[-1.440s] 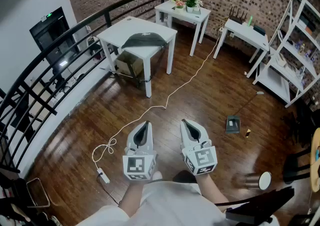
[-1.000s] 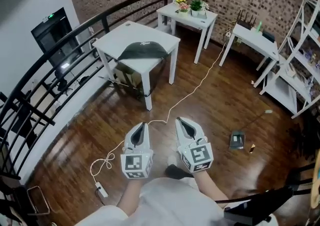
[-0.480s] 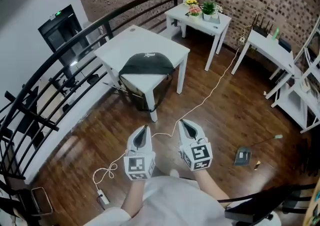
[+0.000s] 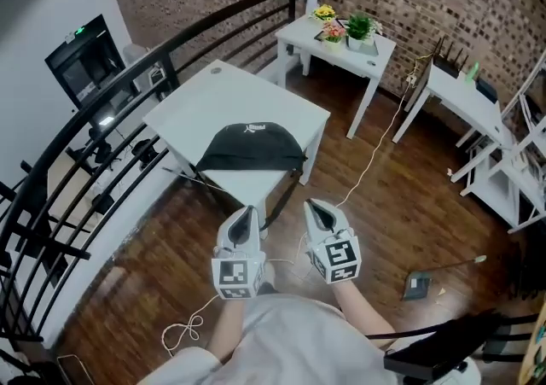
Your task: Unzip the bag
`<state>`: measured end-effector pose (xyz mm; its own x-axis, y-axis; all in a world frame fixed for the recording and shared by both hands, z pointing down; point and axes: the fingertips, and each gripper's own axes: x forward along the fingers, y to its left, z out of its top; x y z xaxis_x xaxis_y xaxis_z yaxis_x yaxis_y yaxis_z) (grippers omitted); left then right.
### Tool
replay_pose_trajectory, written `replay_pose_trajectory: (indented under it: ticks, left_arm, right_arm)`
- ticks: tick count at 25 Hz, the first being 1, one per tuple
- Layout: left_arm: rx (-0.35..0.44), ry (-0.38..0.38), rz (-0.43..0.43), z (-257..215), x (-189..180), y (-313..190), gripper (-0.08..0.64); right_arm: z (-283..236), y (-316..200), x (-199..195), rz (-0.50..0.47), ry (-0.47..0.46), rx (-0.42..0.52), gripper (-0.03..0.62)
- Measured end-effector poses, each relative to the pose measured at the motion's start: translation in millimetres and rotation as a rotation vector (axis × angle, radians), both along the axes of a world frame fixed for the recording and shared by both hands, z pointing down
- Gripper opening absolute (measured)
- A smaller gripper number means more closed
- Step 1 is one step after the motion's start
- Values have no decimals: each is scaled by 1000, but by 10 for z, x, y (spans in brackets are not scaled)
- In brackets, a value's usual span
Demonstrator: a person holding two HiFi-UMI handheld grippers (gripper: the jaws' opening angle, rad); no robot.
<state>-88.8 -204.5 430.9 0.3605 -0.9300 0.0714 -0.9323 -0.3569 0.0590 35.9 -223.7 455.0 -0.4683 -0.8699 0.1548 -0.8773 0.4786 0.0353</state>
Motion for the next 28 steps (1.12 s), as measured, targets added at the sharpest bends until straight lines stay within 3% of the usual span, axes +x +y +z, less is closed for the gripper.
replay_pose_trajectory:
  ticks: [2, 4, 9, 12, 18, 19, 21, 28]
  left_arm:
    - [-14, 2, 41, 4, -50, -302, 12]
    - [-31, -4, 75, 85, -83, -567, 12]
    - [-134, -15, 138, 484, -6, -1067, 12]
    - [-203, -29, 177, 813, 132, -1313, 12]
    - [-333, -32, 166, 1391, 332, -1743, 12]
    - [-357, -40, 161, 1521, 356, -1792, 12]
    - [-403, -58, 147, 1783, 390, -1867, 12]
    - [-540, -67, 190, 2361, 618, -1805, 37]
  right_arm:
    - [-98, -268, 69, 96, -53, 60, -9]
    - [-36, -448, 159, 174, -88, 63, -9]
    - [520, -796, 282, 215, -26, -99, -9]
    - [997, -1059, 354, 196, 46, -203, -9]
    - [2040, -1699, 442, 117, 191, -362, -9]
    - [2227, -1782, 438, 101, 216, -387, -1]
    - [2588, -1917, 417, 75, 254, -442, 89]
    - [3434, -2282, 389, 19, 334, -517, 117]
